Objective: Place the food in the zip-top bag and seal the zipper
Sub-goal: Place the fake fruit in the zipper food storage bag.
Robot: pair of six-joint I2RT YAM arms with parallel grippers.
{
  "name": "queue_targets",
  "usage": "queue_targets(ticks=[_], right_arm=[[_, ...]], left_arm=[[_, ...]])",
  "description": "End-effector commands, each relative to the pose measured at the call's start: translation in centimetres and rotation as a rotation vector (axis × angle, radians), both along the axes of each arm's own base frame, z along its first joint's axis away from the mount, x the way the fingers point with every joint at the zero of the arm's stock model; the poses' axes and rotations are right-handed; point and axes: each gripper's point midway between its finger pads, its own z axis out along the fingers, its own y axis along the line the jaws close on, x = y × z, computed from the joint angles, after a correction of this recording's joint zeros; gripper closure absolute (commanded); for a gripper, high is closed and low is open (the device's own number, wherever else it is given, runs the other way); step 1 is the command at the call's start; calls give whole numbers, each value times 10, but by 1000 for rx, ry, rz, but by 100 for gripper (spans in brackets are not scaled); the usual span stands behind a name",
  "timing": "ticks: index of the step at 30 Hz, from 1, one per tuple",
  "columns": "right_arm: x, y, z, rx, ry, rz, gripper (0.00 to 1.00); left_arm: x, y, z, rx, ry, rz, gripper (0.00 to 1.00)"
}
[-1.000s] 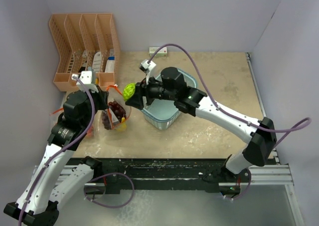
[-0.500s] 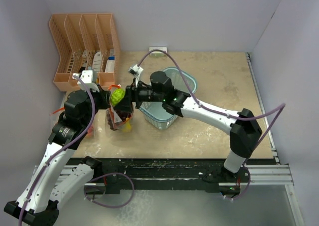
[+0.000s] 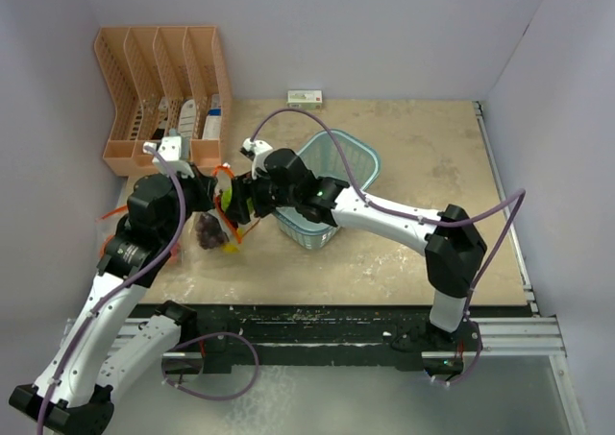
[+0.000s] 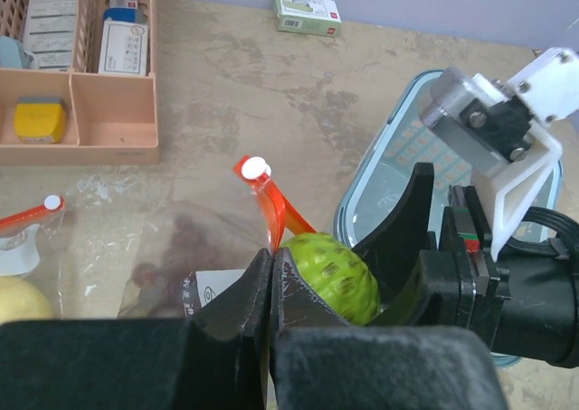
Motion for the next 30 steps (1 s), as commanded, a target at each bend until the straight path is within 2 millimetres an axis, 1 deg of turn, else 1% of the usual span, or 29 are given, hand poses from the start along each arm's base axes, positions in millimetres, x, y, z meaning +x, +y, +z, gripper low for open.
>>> queue_targets(ticks=[1,2,3,5,8,12,14,18,20,25,28,30], right_arm=[[5,-3,47,43,-111,-45,15],[3,-3,53,60,-120,-33,5],[1,-3,58,74,-127,-21,0],[-4,-4,65,84,-129,5,0],[-9,-6,69,79,-134,22,0],[-11,-22,79,97,-149,-20,1],[-12,-33,79,79,-148,-52,1],[-11,-48,65,20,-122,-100,1],[-12,-49,59,23,-106,-111,0],[-15,-35,43,28,-54,-75,3],[-9,-31,32,10,-43,-96,5],[-6,-26,30,16,-42,-93,7]], left_arm=[[5,-10,25,-93,-95,-18,100],[5,-9,22,-99,-89,-15,100],[5,-10,20,-107,-85,-13,100],[6,-8,14,-114,-75,4,100],[7,-6,12,-116,-67,19,100],[6,-3,16,-127,-76,35,100],[5,-1,21,-132,-89,44,100],[0,6,40,-141,-131,67,100],[-4,9,51,-155,-162,73,100],[-12,9,69,-194,-202,63,100],[-17,9,77,-212,-217,54,100],[-20,9,80,-225,-227,47,100]])
